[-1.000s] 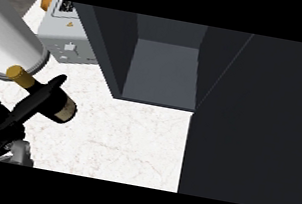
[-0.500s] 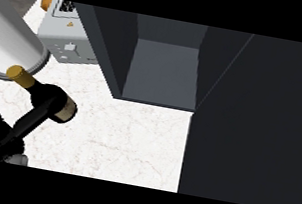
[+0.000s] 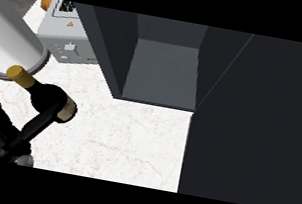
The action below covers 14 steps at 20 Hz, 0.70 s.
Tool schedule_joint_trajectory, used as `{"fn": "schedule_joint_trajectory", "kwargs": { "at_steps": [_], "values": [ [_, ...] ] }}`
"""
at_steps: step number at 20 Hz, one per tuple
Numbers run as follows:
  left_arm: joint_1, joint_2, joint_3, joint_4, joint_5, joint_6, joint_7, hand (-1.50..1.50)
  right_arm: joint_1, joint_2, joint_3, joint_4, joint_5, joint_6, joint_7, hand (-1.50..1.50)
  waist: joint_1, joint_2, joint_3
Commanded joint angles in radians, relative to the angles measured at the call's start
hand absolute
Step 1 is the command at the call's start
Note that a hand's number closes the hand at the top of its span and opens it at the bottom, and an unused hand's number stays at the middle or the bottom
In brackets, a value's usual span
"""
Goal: Pick up the wine, place it into the cabinet and close the cabinet
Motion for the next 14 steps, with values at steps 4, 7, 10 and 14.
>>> {"fn": "schedule_joint_trajectory", "kwargs": {
  "at_steps": [4, 7, 10, 14],
  "values": [
    [-0.022, 0.000, 0.072, 0.140, 0.121, -0.130, -0.128, -1.50, -0.018, 0.018, 0.026, -0.081, 0.023, -0.052, 0.064, -1.50, -0.001, 0.000, 0.000],
    [-0.038, 0.000, 0.041, 0.211, 0.185, -0.114, -0.209, -1.50, 0.071, 0.053, 0.085, -0.062, 0.074, 0.001, -0.015, -1.50, -0.002, 0.000, 0.000],
    [-0.102, 0.006, 0.124, 0.336, 0.177, -0.214, -0.202, -1.50, 0.095, 0.028, 0.023, -0.062, 0.008, 0.034, -0.033, -1.50, -0.004, 0.000, 0.000],
    [-0.135, 0.010, 0.160, 0.413, 0.207, -0.262, -0.266, -1.50, 0.020, 0.046, 0.079, -0.053, 0.084, -0.026, 0.015, -1.50, -0.002, 0.000, 0.000]
  ]
}}
